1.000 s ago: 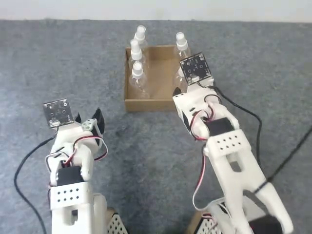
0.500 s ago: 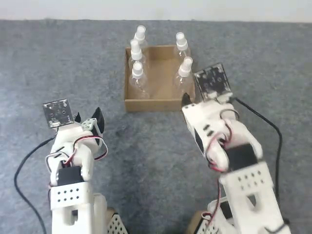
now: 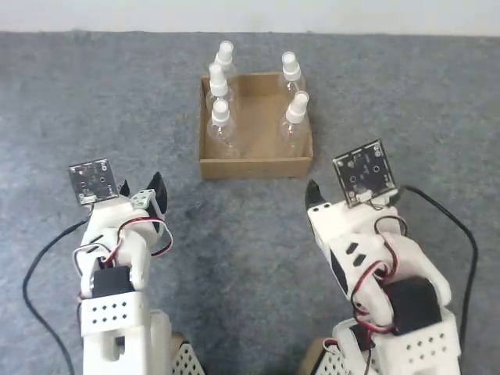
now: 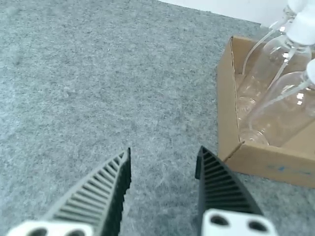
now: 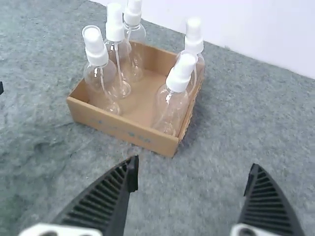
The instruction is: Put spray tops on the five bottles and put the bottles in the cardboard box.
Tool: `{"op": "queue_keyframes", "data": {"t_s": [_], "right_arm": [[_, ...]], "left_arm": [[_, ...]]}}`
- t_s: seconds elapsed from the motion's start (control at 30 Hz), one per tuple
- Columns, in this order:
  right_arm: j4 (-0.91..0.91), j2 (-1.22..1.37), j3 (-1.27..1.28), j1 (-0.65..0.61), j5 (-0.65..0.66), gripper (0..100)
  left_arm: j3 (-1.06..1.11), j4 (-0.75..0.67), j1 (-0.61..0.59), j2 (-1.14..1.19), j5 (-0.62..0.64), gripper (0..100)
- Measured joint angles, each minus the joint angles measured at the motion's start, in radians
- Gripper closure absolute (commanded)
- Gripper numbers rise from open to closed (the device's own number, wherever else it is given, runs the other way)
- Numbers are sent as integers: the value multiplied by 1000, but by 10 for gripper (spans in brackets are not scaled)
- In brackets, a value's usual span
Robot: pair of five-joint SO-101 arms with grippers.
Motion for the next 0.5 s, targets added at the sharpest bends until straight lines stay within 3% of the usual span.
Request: {"op": "queue_keyframes", "data": {"t_s": [0.5], "right_arm": [[51,-34,49,5,0,706]], "left_arm": [[0,0,0,0,0,797]]}}
